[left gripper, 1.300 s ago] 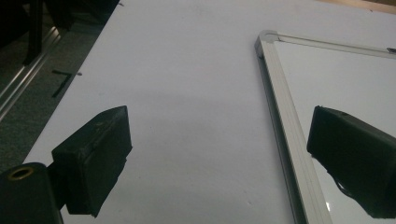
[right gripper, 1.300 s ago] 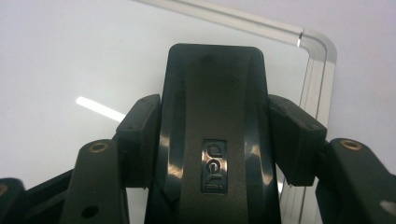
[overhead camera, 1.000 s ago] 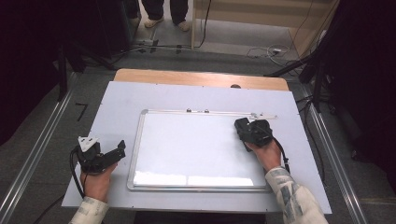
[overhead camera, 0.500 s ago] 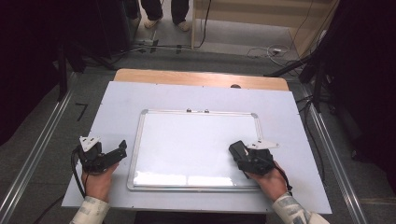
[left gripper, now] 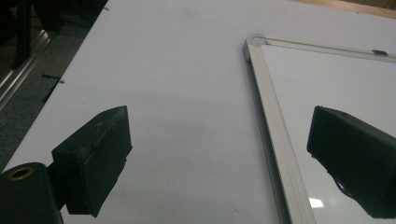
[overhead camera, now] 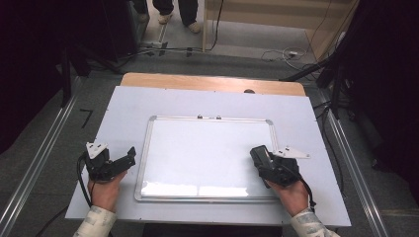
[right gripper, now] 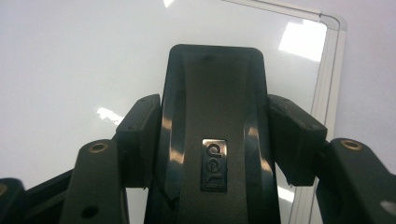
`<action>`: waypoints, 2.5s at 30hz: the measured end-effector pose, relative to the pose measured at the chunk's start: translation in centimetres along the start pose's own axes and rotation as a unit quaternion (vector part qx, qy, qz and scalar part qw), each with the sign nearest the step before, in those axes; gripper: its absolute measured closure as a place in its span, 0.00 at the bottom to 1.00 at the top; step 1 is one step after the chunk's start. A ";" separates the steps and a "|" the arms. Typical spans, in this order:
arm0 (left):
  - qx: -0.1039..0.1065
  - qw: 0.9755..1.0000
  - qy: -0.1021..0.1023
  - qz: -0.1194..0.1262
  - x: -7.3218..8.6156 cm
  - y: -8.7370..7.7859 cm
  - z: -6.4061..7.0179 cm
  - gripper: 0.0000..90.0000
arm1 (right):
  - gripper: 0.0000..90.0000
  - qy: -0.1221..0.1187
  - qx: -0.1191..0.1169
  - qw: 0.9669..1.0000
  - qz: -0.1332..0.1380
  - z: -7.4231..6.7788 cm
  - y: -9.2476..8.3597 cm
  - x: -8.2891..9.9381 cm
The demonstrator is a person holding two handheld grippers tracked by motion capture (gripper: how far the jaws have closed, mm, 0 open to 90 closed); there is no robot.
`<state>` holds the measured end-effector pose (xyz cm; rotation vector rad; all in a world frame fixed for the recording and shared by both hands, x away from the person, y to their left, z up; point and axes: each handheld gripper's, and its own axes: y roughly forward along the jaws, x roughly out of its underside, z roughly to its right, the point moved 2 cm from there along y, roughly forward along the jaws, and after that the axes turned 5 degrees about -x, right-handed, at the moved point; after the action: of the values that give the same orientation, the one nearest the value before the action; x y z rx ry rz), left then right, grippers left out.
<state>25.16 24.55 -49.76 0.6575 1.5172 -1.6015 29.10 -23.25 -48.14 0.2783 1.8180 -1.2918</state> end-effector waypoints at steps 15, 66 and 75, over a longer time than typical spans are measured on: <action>-0.003 1.000 -0.001 0.005 0.0 -0.5 -0.3 0.07 | 0.42 0.027 0.014 1.000 0.008 0.3 -1.6 1.4; 0.001 1.000 0.004 0.003 0.0 -0.3 0.1 0.07 | 0.39 0.100 0.107 0.989 -0.035 -0.8 0.8 2.2; 0.001 1.000 0.001 0.003 0.0 -0.4 -0.1 0.07 | 0.36 0.082 0.108 0.990 -0.033 -0.9 0.8 2.3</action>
<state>24.82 24.62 -49.59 0.6642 1.5143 -1.5987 27.76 -22.83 -50.34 0.4589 1.8373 -1.5543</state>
